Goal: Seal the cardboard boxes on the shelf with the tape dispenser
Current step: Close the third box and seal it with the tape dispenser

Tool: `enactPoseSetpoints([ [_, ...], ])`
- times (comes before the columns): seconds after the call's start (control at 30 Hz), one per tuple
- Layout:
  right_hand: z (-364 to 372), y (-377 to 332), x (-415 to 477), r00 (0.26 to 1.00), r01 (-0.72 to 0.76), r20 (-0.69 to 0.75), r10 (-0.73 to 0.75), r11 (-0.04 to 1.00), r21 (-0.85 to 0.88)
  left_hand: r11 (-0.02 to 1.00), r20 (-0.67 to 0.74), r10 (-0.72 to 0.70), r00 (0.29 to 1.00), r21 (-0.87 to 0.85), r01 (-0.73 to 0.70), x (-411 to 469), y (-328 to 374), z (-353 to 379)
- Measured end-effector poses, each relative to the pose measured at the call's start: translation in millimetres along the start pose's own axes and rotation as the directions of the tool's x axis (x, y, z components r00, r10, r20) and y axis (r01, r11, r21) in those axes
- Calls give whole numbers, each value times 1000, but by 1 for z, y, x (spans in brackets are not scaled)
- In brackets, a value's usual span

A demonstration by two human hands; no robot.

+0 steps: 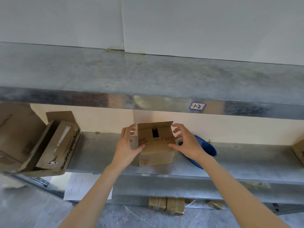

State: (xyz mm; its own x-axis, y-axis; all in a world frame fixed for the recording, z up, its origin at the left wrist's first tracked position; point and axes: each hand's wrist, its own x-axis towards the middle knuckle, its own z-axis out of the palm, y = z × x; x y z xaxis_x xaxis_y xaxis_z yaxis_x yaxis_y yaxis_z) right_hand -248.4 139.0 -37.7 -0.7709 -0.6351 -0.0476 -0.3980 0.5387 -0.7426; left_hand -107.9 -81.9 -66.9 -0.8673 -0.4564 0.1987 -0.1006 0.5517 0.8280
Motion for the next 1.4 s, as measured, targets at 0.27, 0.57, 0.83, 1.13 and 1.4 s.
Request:
enactPoseSetpoints([
  [0.27,4,4,3,993,100,60,-100,995,3,998,156,19,988,-57,-10,5,-12,4],
  [0.57,19,5,3,986,97,-114,-124,971,-219,998,123,68,990,-17,-66,1,-15,17],
  [0.83,54,1,2,974,226,79,-213,879,-419,972,130,128,983,182,-151,0,-4,31],
  [1.13,50,7,-1,968,250,68,-243,883,-398,970,132,154,979,167,-175,-8,-8,46],
  [1.4,-3,46,-24,975,31,-211,-73,980,-195,979,86,147,985,132,-157,-10,-3,55],
])
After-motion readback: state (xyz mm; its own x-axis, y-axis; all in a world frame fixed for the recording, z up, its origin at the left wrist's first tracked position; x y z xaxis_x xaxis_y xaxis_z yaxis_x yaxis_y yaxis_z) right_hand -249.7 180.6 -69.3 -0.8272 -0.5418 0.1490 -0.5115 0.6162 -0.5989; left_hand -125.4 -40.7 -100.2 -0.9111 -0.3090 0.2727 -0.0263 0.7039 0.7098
